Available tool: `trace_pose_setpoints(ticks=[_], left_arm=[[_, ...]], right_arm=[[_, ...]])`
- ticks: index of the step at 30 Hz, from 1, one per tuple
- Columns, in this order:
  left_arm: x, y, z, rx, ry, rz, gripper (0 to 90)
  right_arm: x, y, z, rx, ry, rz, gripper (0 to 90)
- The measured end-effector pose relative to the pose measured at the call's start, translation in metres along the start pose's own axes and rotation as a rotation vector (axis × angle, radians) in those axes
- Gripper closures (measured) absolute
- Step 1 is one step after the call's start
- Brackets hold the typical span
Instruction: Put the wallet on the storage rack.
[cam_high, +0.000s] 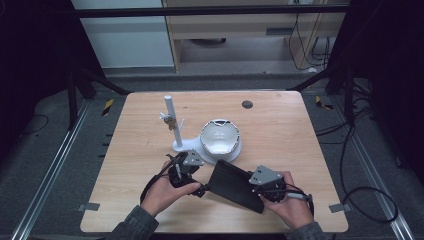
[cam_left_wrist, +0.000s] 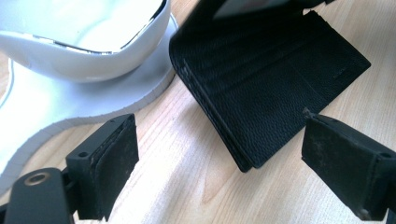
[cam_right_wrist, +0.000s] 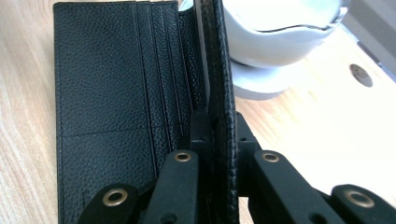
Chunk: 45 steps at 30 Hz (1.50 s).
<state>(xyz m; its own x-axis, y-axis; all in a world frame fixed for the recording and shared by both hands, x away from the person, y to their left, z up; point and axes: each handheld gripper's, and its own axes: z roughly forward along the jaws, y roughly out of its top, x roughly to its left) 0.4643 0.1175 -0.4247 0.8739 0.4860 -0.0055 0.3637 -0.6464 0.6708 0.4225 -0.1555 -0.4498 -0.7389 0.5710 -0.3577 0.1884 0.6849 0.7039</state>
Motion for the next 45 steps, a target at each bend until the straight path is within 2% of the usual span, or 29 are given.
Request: trace_pose_setpoints(ticks=[2, 5, 9, 13, 20, 31, 45], left_arm=[[0.000, 0.004, 0.000, -0.001, -0.012, 0.008, 10.3], [0.000, 0.011, -0.002, 0.002, -0.010, 0.029, 9.6], [-0.001, 0.019, -0.004, -0.013, -0.024, 0.027, 8.7], [0.000, 0.027, -0.010, -0.022, -0.013, 0.046, 8.5], [0.003, 0.033, -0.019, -0.032, -0.017, 0.046, 8.5], [0.011, 0.037, -0.017, -0.031, -0.049, 0.027, 8.5], [0.009, 0.043, -0.003, -0.015, -0.068, 0.034, 8.5]], right_arm=[[-0.003, -0.002, -0.004, -0.028, -0.001, 0.019, 84.2], [-0.007, -0.003, -0.010, -0.065, -0.005, 0.034, 84.2], [-0.010, -0.005, -0.015, -0.110, -0.014, 0.055, 84.2], [-0.013, -0.006, -0.018, -0.151, -0.019, 0.083, 84.2], [-0.018, -0.008, -0.023, -0.207, -0.024, 0.122, 84.2], [-0.022, -0.008, -0.026, -0.244, -0.028, 0.146, 84.2], [-0.022, -0.006, -0.027, -0.254, -0.028, 0.141, 84.2]])
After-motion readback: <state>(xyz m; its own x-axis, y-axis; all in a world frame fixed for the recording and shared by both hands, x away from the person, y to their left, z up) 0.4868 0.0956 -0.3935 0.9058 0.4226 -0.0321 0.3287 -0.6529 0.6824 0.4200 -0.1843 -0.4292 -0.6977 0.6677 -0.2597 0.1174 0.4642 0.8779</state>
